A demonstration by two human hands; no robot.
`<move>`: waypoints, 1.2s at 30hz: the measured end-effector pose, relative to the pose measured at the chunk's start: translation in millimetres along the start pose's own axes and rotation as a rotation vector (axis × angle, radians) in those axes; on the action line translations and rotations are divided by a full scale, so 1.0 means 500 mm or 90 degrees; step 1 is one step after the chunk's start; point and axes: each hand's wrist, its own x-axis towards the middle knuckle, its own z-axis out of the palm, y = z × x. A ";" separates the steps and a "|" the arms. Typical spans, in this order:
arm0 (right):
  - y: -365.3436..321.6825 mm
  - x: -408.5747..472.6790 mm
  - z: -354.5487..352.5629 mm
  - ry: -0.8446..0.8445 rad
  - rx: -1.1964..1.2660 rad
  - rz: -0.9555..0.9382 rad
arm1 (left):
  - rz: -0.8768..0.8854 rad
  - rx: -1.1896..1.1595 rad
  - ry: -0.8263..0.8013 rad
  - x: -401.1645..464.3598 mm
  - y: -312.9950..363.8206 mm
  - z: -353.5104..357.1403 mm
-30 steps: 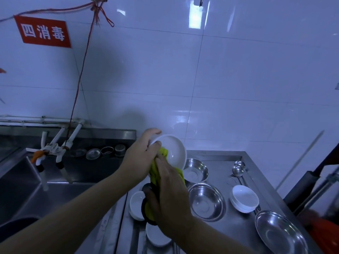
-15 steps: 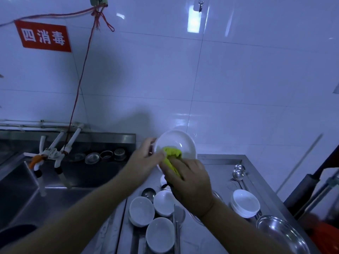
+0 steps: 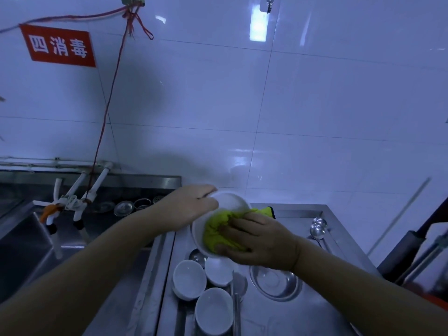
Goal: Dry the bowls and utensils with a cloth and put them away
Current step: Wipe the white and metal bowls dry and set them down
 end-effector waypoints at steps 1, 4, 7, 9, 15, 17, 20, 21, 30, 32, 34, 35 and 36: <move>0.000 0.008 0.004 0.000 -0.015 0.033 | -0.006 -0.079 0.049 0.003 -0.001 0.005; -0.014 0.043 0.017 0.021 -0.093 0.205 | -0.034 -0.309 0.252 0.000 0.001 0.064; -0.041 0.071 0.034 0.070 -0.102 0.326 | -0.020 -0.419 0.378 0.001 0.004 0.108; -0.058 0.071 0.043 0.085 -0.082 0.339 | -0.013 -0.441 0.379 0.004 0.007 0.100; -0.003 0.007 0.037 0.036 -0.010 0.085 | 0.001 -0.210 0.135 0.008 -0.003 0.035; 0.016 -0.006 0.035 0.009 0.020 -0.017 | -0.016 -0.124 -0.004 0.012 -0.001 0.006; 0.019 0.002 0.036 0.009 0.008 0.029 | -0.052 -0.219 0.033 0.013 -0.003 0.004; 0.015 0.010 0.036 0.018 -0.016 0.083 | -0.058 -0.277 0.108 0.012 -0.005 0.017; -0.020 0.040 0.048 0.067 -0.061 0.265 | 0.025 -0.443 0.323 0.014 -0.014 0.102; 0.008 0.015 0.038 0.050 -0.037 0.164 | 0.034 -0.358 0.258 0.015 -0.020 0.081; 0.033 -0.005 0.032 0.019 -0.014 0.061 | 0.012 -0.242 0.146 0.022 -0.022 0.052; 0.040 -0.009 0.032 0.006 -0.004 0.028 | -0.007 -0.201 0.090 0.027 -0.023 0.037; 0.041 -0.009 0.033 0.000 0.003 0.018 | -0.028 -0.195 0.058 0.031 -0.025 0.025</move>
